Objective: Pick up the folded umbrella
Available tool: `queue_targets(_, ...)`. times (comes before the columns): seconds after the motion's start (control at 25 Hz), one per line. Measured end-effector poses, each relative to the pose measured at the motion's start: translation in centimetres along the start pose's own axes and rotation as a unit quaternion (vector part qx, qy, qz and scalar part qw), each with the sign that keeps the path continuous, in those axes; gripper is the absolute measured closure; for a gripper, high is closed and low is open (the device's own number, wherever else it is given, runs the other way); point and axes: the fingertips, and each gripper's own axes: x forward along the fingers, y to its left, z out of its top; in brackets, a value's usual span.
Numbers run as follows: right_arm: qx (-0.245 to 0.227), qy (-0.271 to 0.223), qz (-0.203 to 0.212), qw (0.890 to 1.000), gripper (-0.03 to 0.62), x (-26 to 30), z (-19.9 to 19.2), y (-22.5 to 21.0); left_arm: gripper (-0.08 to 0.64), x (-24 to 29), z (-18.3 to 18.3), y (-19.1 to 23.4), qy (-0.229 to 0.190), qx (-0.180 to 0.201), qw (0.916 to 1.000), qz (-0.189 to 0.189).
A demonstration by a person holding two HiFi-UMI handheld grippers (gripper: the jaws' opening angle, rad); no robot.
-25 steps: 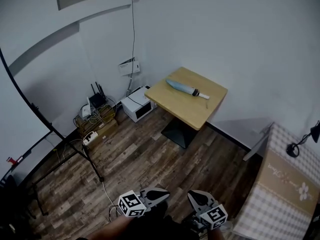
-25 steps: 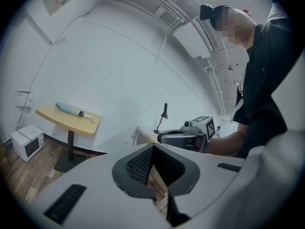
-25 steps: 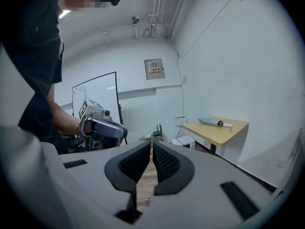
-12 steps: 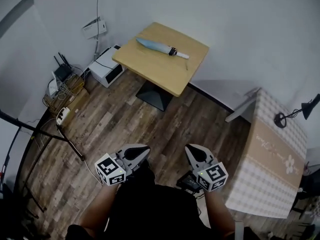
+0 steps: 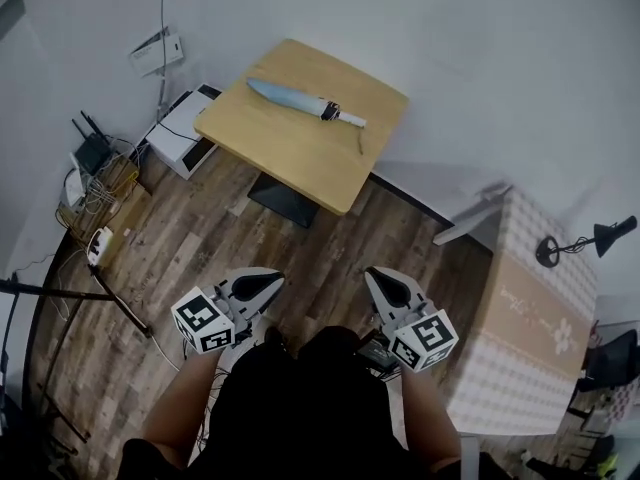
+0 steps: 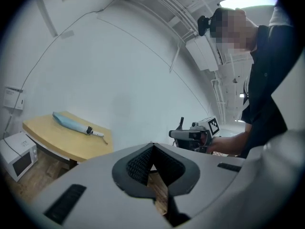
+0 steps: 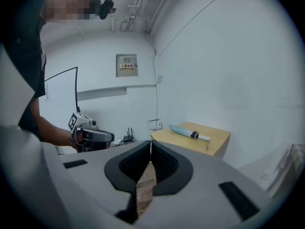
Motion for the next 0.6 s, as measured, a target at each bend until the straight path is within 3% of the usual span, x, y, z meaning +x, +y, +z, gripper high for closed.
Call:
queue_targets(0.16, -0.02, 0.011, 0.015, 1.0, 0.577, 2.4, 0.9, -3.1, 0.552, 2.7, 0.9, 3.0, -0.005, -0.017, 0.9998, 0.007)
queue_targets(0.36, -0.015, 0.012, 0.03, 0.999, 0.577, 6.3, 1.6, -10.4, 0.552, 6.8, 1.5, 7.5, 0.008, -0.028, 0.999, 0.035)
queue_targets(0.6, -0.028, 0.007, 0.103, 0.994, 0.577, 10.9, 4.6, -16.5, 0.552, 11.9, 4.9, 11.7, 0.017, -0.022, 0.9963, 0.081)
